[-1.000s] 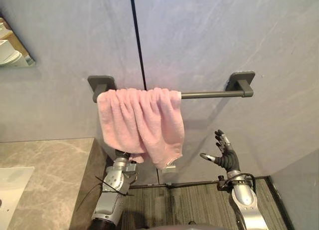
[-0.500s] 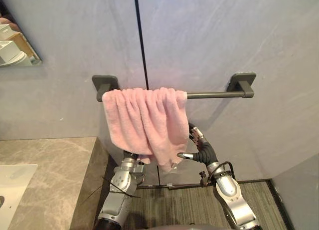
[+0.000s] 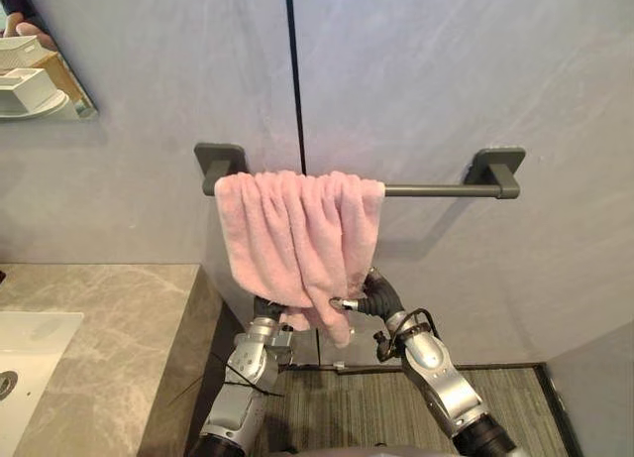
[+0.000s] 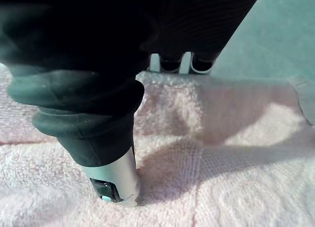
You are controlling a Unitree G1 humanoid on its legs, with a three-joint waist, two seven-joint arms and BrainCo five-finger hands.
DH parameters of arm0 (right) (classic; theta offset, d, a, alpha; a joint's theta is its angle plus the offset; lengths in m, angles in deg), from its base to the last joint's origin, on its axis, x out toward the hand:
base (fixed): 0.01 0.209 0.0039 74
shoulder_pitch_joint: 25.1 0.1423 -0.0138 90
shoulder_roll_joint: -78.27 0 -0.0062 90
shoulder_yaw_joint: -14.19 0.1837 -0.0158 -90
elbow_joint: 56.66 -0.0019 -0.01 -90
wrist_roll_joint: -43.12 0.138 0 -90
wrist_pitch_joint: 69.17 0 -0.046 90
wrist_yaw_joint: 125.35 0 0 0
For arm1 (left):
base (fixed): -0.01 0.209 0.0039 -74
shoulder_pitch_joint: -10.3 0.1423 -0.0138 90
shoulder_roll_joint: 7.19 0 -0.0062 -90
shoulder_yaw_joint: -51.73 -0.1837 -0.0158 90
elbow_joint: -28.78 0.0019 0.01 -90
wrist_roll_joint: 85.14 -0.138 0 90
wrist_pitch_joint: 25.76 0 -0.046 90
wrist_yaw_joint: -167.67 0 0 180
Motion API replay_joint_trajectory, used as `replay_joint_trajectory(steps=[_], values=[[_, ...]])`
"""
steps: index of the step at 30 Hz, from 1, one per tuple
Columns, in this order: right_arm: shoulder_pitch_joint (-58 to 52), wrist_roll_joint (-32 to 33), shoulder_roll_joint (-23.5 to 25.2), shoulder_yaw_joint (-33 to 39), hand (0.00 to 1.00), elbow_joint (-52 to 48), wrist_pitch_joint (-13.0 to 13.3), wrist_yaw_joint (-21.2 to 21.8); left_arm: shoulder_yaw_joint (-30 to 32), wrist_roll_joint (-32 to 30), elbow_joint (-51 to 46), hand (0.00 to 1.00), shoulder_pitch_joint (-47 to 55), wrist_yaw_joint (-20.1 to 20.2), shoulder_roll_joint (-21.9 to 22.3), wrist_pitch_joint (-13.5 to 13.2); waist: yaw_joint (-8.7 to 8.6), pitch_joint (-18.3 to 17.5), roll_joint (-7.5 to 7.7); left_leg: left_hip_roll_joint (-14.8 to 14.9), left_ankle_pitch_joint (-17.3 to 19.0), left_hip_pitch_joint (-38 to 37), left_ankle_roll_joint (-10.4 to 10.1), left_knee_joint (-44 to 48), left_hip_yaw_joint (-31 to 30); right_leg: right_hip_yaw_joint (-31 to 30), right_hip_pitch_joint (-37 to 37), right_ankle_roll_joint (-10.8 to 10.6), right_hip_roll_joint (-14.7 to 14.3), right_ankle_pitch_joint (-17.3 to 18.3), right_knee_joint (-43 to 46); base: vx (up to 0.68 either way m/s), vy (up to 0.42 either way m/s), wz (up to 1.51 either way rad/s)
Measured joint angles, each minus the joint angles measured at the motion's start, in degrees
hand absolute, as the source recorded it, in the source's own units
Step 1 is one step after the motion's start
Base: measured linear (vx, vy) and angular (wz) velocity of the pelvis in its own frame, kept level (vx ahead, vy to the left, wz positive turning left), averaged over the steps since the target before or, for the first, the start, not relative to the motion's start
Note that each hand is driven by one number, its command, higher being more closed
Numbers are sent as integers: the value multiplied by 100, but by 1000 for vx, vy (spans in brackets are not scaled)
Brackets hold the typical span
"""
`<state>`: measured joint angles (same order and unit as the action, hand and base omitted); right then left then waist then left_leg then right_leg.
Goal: Organize washtable
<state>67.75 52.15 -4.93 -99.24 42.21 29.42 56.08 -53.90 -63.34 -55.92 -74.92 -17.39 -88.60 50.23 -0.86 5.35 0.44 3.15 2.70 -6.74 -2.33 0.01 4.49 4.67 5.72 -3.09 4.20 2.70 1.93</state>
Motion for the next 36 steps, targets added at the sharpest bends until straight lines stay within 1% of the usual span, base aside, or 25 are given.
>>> replay_joint_trajectory(steps=[8,12,18,23,26,31,36], values=[[72,226,138,151,100,112,-2,1,8,21,0,100,1,9,0,0,21,-38,63,-2,0,80,0,1,-25,10,-50,0,0,0,-21,-2,-2,1],[66,237,208,499,100,111,-1,-4,18,21,-1,100,3,17,41,0,20,-54,97,-3,-1,117,1,6,-18,1,-92,1,0,-1,-17,0,0,0],[-108,273,343,1082,100,70,12,-35,27,16,-5,100,7,133,60,0,16,-54,97,0,-1,109,1,1,-2,-13,-92,1,-1,-1,-19,0,0,0],[-423,272,444,1417,100,-328,20,-54,29,9,-28,100,40,158,151,-2,5,-54,97,3,0,100,1,-4,14,-27,-94,1,-1,-2,-20,0,0,0],[-511,271,558,1657,100,-374,42,-57,40,6,-49,100,40,268,267,-1,-2,-54,98,-1,0,80,1,-13,28,-34,-92,-2,0,-3,-17,0,0,0],[-624,271,725,1848,100,-573,57,-130,40,3,-180,100,38,364,393,0,-30,-54,97,-2,3,59,0,-16,58,-61,-92,-9,0,-9,-17,0,0,-1],[-630,271,782,1921,100,-603,123,-129,39,2,-198,100,35,380,398,0,-74,-53,92,-3,8,31,3,-16,118,-129,-94,-28,0,-30,-22,-10,1,-6]])
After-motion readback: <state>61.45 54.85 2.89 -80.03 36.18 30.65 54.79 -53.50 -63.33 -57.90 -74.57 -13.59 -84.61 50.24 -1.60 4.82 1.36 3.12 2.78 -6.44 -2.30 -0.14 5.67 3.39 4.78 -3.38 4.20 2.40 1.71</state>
